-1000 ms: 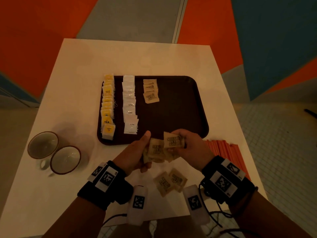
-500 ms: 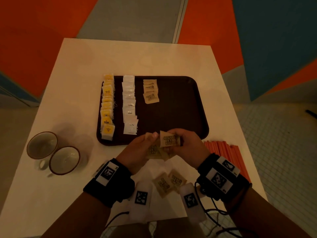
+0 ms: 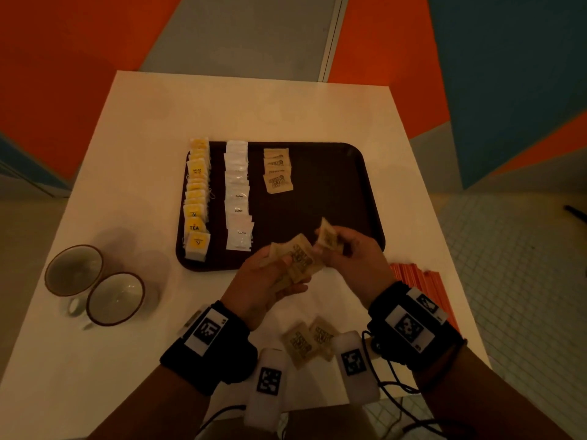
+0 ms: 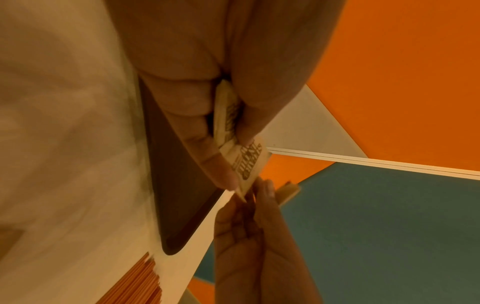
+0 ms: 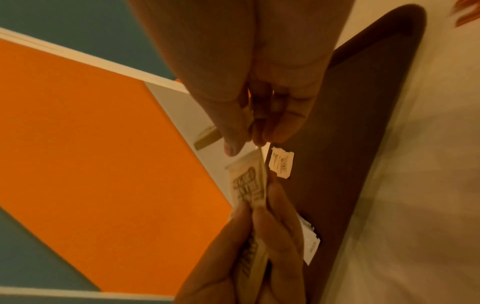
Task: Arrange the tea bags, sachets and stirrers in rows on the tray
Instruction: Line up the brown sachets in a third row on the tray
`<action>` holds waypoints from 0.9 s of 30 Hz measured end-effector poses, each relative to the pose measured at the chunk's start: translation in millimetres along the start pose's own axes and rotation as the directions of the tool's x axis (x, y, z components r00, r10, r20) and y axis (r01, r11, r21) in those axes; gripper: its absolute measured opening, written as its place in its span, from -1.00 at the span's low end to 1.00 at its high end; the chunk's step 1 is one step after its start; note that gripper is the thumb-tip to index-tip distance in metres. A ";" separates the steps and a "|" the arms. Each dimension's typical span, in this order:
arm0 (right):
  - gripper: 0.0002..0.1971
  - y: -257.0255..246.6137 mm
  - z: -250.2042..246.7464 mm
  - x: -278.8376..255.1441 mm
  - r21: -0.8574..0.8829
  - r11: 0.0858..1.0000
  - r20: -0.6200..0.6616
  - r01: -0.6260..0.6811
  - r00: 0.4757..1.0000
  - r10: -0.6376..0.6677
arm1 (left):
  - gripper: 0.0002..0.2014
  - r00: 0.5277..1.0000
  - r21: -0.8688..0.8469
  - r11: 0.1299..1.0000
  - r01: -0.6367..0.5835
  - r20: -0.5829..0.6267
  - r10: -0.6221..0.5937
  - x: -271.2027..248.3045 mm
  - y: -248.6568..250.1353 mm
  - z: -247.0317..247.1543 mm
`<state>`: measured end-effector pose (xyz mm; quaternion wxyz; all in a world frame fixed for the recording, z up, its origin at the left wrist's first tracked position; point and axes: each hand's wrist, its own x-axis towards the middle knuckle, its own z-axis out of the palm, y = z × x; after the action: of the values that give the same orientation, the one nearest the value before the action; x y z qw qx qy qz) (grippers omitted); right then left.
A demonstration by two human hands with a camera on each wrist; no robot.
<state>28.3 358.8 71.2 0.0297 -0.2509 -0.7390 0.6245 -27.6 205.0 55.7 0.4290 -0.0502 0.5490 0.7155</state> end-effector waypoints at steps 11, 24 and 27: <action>-0.69 7.9 12.7 -9.3 -0.013 1.000 -0.026 0.022 0.999 -0.022 | -0.71 0.999 -0.042 0.999 0.032 0.008 -0.032 1.4 -2.7 4.8; -0.49 -25.0 8.8 0.7 -0.559 0.737 0.473 0.379 0.876 -0.093 | -0.35 0.962 -0.158 0.957 0.242 0.169 -0.215 -0.2 -2.4 -3.2; -0.53 -16.8 12.5 1.7 -0.602 0.709 0.410 0.366 0.904 -0.118 | -0.31 0.971 -0.207 0.957 0.204 0.170 -0.170 0.3 -1.3 -6.1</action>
<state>16.7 346.5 83.7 -0.1075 -0.0316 -0.9327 0.3427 -29.3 200.2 52.1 0.5265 -0.0958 0.4242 0.7305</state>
